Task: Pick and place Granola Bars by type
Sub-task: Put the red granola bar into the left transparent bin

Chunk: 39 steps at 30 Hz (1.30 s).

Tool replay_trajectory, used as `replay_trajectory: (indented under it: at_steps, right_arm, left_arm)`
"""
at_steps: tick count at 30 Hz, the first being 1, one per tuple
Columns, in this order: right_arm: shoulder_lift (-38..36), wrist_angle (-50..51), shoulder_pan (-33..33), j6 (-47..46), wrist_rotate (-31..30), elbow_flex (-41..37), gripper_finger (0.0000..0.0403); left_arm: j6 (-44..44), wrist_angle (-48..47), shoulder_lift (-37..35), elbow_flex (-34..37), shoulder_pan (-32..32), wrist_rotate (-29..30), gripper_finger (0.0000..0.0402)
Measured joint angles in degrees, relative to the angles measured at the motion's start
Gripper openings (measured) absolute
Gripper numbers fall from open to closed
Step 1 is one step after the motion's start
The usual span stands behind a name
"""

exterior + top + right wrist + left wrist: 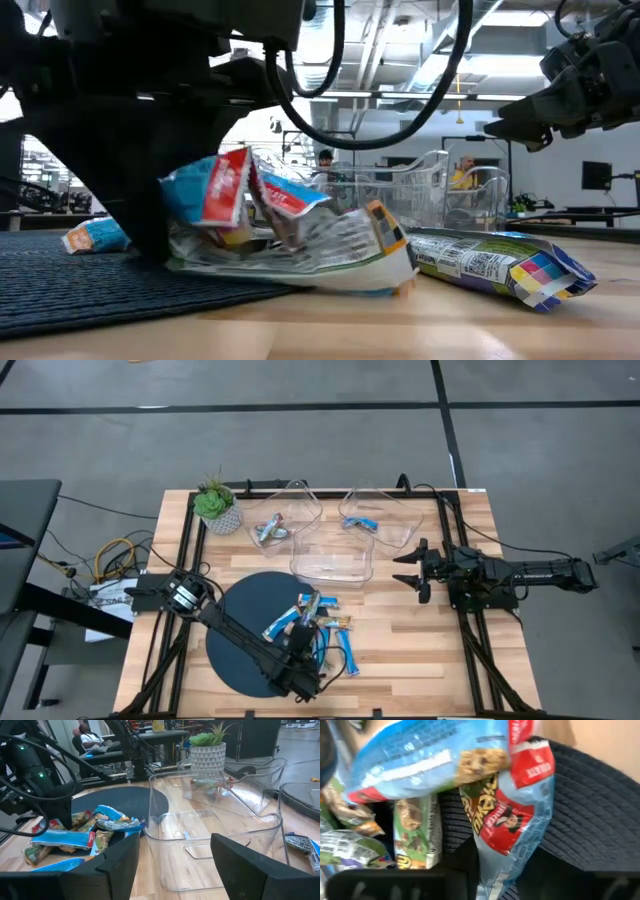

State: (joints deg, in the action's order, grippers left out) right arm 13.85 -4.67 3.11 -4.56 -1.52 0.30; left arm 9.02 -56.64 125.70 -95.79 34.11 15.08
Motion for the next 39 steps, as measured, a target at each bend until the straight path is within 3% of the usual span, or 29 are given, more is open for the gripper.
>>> replay_trajectory:
  at_steps: [5, 13, 24, 32, 39]
  right_arm:
    - [0.0, 0.0, 0.0, 0.0, 0.0, 0.0, 0.024]
    - [0.0, 0.0, 0.0, 0.0, 0.0, 0.0, 0.024]
    - [0.0, 0.0, 0.0, 0.0, 0.0, 0.0, 0.024]
    - [0.0, 0.0, 0.0, 0.0, 0.0, 0.0, 0.024]
    - [0.0, 0.0, 0.0, 0.0, 0.0, 0.0, 0.024]
  left_arm:
    - [1.3, -2.2, -0.1, -1.1, 0.0, -3.1, 0.0065]
    - [2.8, -6.9, -0.1, -5.4, 0.0, -3.3, 0.008]
    - [4.1, -6.9, -0.1, -5.3, 0.0, -7.0, 0.0082]
    - [6.2, -6.9, -0.1, -8.6, -1.3, -4.7, 0.0082]
    - [6.6, -6.8, -0.1, -14.4, -3.2, 2.9, 0.006]
